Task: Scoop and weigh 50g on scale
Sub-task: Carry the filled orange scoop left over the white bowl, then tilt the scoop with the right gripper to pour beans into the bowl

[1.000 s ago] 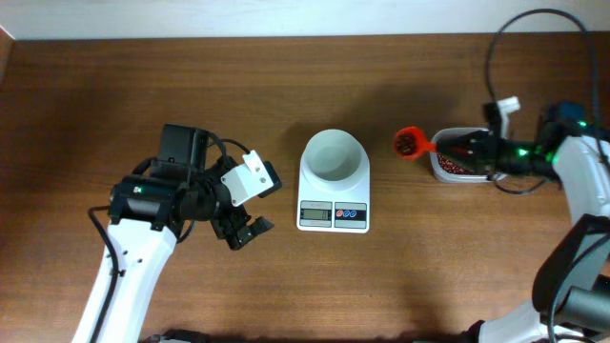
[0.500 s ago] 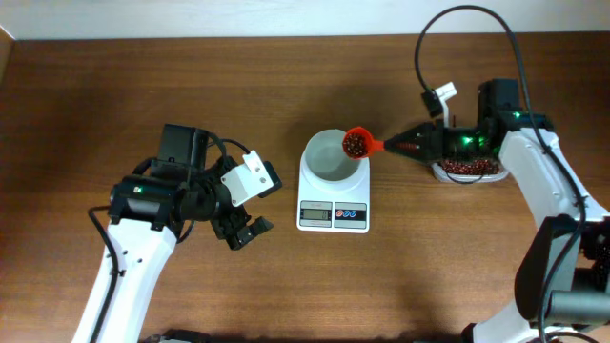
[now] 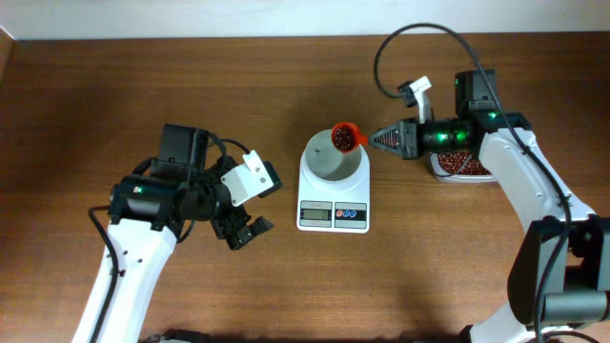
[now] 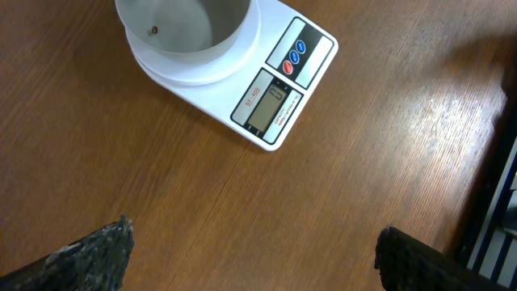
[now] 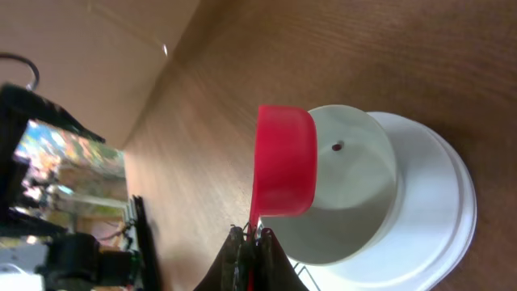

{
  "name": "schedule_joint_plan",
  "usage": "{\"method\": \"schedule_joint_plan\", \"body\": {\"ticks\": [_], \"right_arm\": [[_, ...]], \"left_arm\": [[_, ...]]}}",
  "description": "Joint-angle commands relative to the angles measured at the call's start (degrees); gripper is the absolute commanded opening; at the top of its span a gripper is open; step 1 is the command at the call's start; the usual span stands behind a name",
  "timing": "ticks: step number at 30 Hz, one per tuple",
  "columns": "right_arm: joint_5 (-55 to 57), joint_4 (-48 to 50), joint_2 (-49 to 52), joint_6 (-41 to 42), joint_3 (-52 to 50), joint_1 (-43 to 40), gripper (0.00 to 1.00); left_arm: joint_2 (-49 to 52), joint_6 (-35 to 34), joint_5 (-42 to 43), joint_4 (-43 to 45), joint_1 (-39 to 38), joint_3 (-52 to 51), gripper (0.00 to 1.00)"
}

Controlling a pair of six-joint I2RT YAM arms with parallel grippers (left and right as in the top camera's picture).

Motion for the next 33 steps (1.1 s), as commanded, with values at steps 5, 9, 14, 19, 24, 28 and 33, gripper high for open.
{"method": "schedule_joint_plan", "body": {"ticks": [5, 9, 14, 19, 24, 28, 33], "right_arm": [[0.66, 0.17, 0.31, -14.71, 0.33, 0.79, 0.04], [0.66, 0.00, 0.31, -22.36, 0.33, 0.79, 0.04], [4.07, -0.98, 0.31, -26.69, 0.33, 0.79, 0.04], [1.99, -2.82, 0.35, -28.87, 0.11, 1.42, 0.04], [2.84, -2.38, 0.37, -30.16, 0.09, 1.53, 0.04], [-2.51, -4.00, 0.24, -32.13, 0.07, 1.55, 0.04], [2.32, -4.87, 0.24, -29.46, 0.07, 1.86, 0.04]], "left_arm": [[-0.15, -0.72, 0.15, 0.00, -0.17, -0.48, 0.99], [-0.13, -0.72, 0.15, 0.00, -0.17, -0.48, 0.99], [-0.15, -0.72, 0.15, 0.00, -0.15, -0.48, 0.99], [-0.13, -0.72, 0.15, 0.00, -0.17, -0.48, 0.99], [-0.15, -0.72, 0.15, 0.00, -0.17, -0.48, 0.99], [-0.15, -0.72, 0.15, 0.00, -0.17, -0.48, 0.99], [-0.13, -0.72, 0.15, 0.00, -0.17, -0.48, 0.99]]}}
